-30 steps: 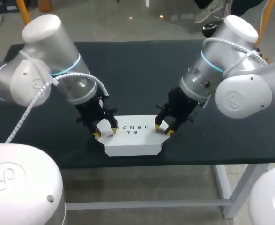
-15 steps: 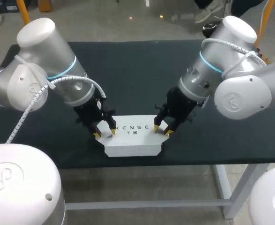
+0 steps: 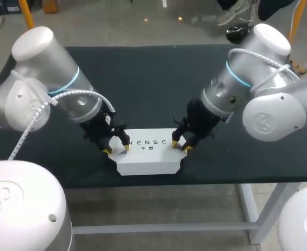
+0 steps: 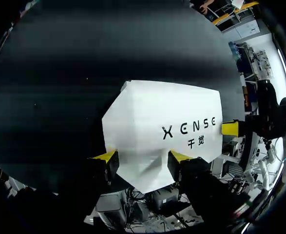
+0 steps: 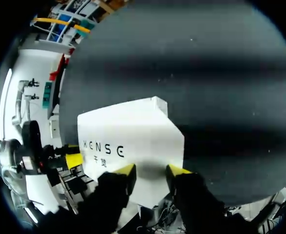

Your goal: Assemble the packaging by folding the flat box into shape, placing the metal phone stand inside, and closing the box properly

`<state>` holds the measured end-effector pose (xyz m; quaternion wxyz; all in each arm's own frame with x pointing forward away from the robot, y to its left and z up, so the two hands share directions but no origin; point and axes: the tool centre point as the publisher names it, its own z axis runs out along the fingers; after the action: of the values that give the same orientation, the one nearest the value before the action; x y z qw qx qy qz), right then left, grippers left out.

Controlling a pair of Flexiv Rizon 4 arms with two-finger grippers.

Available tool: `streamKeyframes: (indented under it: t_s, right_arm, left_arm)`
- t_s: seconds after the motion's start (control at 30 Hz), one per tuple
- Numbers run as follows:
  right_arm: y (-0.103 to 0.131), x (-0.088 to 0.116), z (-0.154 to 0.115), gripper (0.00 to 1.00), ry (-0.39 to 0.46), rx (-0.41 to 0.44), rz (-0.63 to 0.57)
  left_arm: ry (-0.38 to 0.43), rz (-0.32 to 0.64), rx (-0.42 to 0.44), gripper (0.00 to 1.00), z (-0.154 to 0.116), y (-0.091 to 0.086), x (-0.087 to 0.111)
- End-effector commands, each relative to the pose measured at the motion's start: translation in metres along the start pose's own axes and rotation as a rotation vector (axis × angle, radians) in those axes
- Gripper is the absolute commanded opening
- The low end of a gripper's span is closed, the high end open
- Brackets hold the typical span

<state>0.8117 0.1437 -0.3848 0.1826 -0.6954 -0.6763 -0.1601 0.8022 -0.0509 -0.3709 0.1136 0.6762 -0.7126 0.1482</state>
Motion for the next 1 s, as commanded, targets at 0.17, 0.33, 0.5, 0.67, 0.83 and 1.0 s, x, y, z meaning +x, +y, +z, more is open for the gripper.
streamKeyframes:
  t_s: [0.17,0.33,0.5,0.67,0.83,1.0]
  right_arm:
    - [0.001,-0.006,0.009,0.45,0.024,-0.017,-0.005]
    - [0.002,-0.005,0.010,0.45,0.034,-0.022,-0.007]
    - [0.002,-0.002,0.013,0.45,0.045,-0.027,-0.015]
    - [0.001,-0.001,0.015,0.44,0.064,-0.037,-0.019]
    - [-0.002,0.002,0.018,0.44,0.077,-0.044,-0.021]
    - [-0.002,0.004,0.020,0.44,0.091,-0.048,-0.024]
  left_arm:
    - [0.035,0.010,0.003,0.60,0.004,0.000,-0.004]
    - [0.039,0.020,-0.001,0.53,0.004,-0.001,-0.001]
    - [0.046,0.019,-0.006,0.55,0.007,-0.001,0.001]
    - [0.052,0.016,-0.012,0.58,0.009,0.000,0.002]
    - [0.066,0.009,-0.021,0.57,0.011,0.000,0.002]
    - [0.085,0.012,-0.024,0.62,0.011,0.000,0.003]
